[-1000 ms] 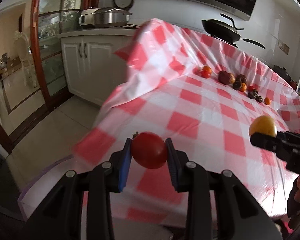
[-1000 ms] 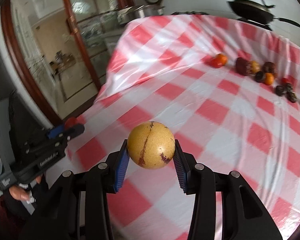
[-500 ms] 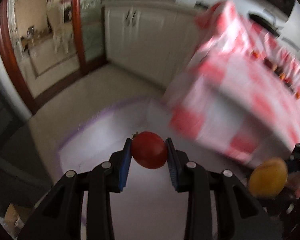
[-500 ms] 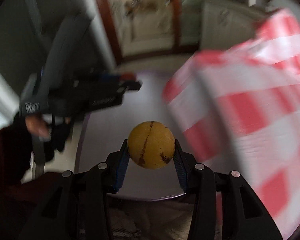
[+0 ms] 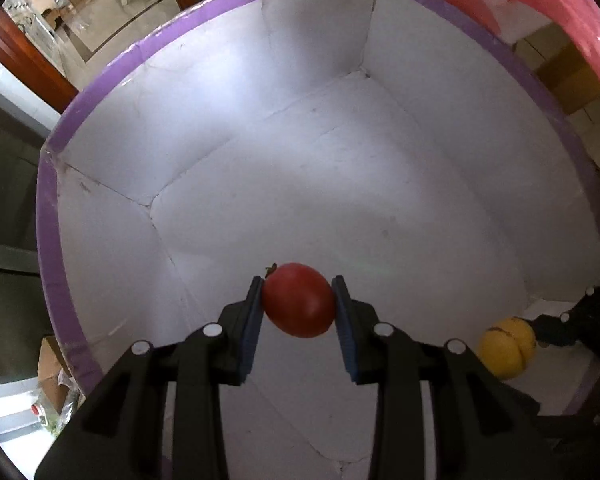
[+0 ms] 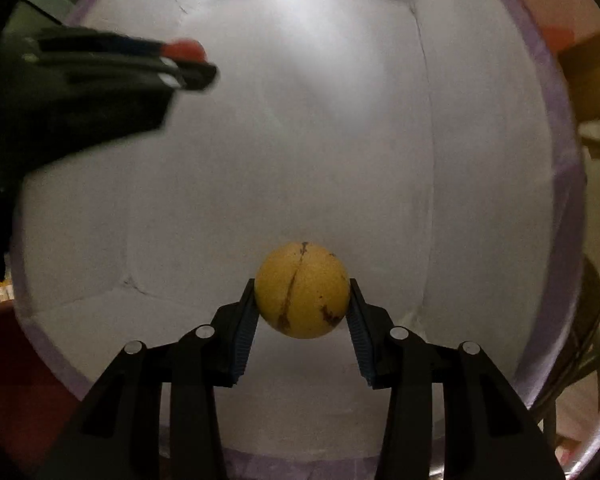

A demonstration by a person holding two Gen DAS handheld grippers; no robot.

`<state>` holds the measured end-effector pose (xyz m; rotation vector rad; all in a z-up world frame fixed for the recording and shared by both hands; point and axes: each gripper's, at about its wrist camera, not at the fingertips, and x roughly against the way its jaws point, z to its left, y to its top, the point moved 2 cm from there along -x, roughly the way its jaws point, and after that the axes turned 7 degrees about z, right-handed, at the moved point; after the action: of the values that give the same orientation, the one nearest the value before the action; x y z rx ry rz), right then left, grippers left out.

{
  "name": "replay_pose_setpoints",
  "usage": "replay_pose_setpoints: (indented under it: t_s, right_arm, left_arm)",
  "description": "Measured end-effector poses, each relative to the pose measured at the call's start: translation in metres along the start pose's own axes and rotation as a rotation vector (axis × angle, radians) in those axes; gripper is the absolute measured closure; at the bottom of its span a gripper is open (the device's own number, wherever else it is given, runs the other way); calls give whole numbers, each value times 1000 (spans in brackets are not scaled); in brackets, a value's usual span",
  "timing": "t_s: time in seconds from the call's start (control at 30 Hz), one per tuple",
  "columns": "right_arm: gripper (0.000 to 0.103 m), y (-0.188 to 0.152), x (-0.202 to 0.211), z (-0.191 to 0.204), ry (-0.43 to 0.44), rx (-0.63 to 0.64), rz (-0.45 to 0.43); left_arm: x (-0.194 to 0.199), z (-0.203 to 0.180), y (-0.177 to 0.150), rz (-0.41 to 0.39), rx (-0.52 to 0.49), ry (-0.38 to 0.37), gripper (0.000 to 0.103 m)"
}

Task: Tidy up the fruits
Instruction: 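Open both grippers to drop the fruits into the box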

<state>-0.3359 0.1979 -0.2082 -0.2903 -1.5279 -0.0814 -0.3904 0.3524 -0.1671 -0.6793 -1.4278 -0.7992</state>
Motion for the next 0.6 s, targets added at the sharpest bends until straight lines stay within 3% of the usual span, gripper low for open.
replay_pose_setpoints:
  t_s: [0.1,0.17,0.27,0.37,0.5,0.53,0.6]
  right_arm:
    - [60,-4,5,3,11,14,-12]
    - [59,-5,7,1,11,14,-14]
    - [50,-10,16,-2,22,26,-34]
    - [47,-23,32,1,10,44,-87]
    - [47,-47,87,-2,24,86,-268]
    - [47,-55,105,-3,53,93,-322]
    - [46,-78,152,-8,120,103,-470]
  left_arm:
    - [-2,-3,-1,27,-3,-7,57]
    - [1,-4,-2,21,-6,9,40]
    - [6,-4,-1,20,7,25,26]
    - [2,0,-5,53,13,43,25]
    - [6,1,-21,97,-1,86,25]
    - [11,1,-23,84,3,81,25]
    - [44,0,-21,-20,39,10,25]
